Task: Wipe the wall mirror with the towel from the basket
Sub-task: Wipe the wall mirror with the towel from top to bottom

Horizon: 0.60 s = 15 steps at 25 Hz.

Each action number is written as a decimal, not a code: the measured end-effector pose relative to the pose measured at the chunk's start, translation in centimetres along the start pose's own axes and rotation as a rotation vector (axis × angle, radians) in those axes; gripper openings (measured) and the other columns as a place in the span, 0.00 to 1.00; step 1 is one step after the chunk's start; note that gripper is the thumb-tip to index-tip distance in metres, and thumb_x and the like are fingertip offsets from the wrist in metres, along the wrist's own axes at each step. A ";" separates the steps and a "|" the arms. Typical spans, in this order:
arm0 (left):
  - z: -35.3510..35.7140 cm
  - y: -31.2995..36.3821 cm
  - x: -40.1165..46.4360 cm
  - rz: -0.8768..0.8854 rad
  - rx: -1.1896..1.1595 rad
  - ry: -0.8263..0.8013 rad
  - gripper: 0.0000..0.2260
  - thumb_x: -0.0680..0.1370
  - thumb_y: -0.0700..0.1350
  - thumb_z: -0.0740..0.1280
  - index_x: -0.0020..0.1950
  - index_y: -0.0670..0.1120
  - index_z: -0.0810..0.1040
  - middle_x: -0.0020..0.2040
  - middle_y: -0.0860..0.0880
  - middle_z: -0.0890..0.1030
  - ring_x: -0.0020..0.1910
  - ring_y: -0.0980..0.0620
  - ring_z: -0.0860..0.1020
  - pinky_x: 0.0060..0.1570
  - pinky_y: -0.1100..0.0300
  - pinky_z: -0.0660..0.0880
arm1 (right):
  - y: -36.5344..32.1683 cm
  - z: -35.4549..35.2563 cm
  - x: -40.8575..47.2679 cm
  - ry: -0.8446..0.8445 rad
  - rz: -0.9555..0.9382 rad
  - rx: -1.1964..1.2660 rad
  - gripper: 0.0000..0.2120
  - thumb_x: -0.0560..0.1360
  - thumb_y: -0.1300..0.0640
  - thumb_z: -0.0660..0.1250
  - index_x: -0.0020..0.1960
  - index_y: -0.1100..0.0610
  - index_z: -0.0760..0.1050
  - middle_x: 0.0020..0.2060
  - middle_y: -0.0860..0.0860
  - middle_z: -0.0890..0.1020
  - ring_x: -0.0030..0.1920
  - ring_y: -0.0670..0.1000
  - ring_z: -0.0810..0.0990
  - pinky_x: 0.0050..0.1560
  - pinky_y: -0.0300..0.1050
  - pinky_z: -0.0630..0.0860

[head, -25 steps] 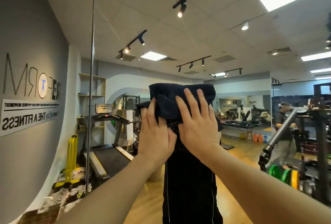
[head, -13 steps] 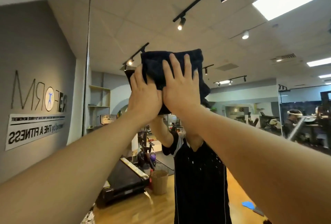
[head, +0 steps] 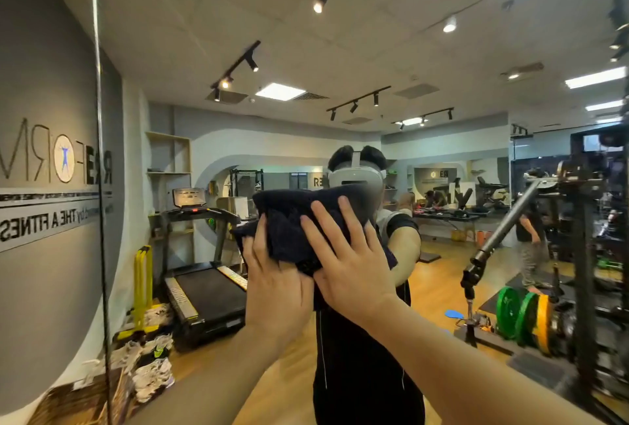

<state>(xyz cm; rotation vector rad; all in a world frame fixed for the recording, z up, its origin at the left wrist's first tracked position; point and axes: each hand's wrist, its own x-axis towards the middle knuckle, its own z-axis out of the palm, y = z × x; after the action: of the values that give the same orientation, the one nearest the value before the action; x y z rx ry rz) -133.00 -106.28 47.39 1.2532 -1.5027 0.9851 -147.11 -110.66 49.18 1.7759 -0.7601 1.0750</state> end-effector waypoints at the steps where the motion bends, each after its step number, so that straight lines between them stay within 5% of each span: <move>1: 0.4 2.2 0.2 0.021 -0.028 0.011 0.31 0.74 0.47 0.58 0.77 0.40 0.60 0.76 0.38 0.57 0.73 0.37 0.58 0.66 0.28 0.70 | 2.0 -0.7 -1.1 0.006 0.002 -0.007 0.35 0.74 0.48 0.60 0.80 0.53 0.60 0.80 0.54 0.62 0.80 0.64 0.56 0.68 0.65 0.72; 5: 2.1 9.5 3.4 0.000 -0.155 0.007 0.33 0.74 0.48 0.57 0.79 0.42 0.57 0.78 0.39 0.53 0.75 0.37 0.55 0.75 0.35 0.59 | 10.4 -3.6 -2.1 0.022 0.031 -0.031 0.33 0.76 0.49 0.59 0.80 0.53 0.60 0.80 0.55 0.63 0.80 0.64 0.56 0.71 0.66 0.69; 15: 3.3 24.2 21.5 0.006 -0.132 0.098 0.35 0.75 0.55 0.51 0.81 0.42 0.58 0.80 0.38 0.57 0.76 0.36 0.59 0.77 0.38 0.56 | 29.5 -10.3 5.8 0.235 0.191 -0.019 0.27 0.80 0.54 0.65 0.78 0.55 0.66 0.77 0.55 0.68 0.79 0.62 0.61 0.73 0.64 0.68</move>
<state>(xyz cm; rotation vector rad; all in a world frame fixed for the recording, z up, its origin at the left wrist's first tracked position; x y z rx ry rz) -158.73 -110.98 66.69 1.0922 -1.4710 0.9224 -172.70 -113.60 67.73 1.5494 -0.8016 1.3714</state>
